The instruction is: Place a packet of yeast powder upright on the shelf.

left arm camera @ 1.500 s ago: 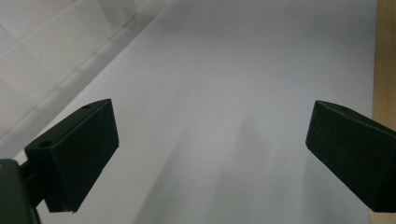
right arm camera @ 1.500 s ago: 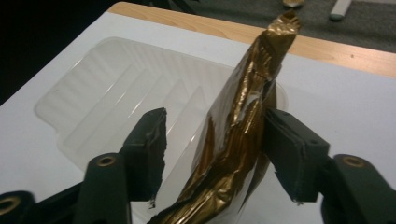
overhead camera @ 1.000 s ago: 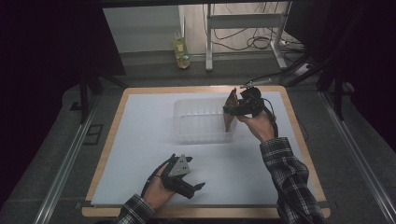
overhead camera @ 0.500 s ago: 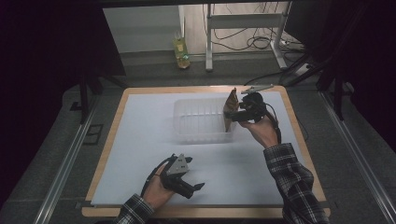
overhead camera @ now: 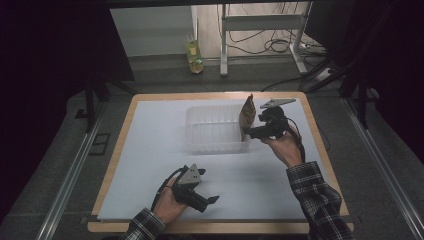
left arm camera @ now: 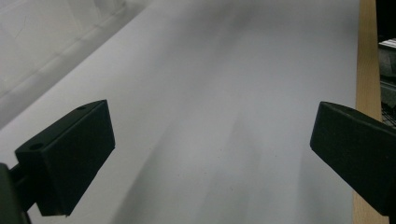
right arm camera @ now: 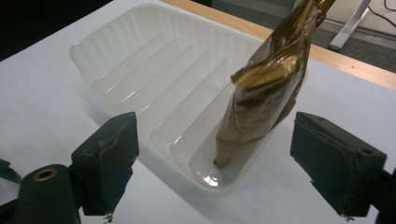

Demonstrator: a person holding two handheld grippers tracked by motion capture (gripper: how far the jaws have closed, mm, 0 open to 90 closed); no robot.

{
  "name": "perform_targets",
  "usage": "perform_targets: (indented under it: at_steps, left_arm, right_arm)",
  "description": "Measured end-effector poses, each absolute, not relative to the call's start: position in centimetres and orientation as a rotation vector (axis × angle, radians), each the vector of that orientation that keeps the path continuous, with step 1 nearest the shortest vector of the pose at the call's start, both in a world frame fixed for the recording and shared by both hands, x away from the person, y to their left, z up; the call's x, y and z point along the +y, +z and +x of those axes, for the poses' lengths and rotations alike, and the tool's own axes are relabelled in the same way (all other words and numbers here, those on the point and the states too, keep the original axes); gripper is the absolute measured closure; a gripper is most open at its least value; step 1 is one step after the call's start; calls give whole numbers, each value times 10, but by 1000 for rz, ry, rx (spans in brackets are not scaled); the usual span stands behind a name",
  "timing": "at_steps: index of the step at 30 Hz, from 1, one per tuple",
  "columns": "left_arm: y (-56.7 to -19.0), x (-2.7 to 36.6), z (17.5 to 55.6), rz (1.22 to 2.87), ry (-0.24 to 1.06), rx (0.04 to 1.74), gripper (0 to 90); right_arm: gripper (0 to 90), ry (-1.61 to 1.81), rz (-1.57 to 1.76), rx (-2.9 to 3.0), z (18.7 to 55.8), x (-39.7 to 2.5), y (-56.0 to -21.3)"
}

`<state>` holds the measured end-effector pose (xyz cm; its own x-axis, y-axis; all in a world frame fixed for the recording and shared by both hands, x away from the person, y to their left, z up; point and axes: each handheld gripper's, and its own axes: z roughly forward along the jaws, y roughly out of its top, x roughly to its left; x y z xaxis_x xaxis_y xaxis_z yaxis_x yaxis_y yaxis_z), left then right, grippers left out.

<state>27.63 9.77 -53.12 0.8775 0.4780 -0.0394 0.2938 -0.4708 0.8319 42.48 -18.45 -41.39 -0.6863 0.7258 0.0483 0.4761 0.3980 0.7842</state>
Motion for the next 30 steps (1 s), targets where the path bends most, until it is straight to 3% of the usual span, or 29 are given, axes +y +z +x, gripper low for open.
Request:
perform_targets:
  at_steps: [30]
  left_arm:
    - [-530,98,274,2097,306,540,5]
  right_arm:
    - [63,1155,958,2374,382,-202,-440]
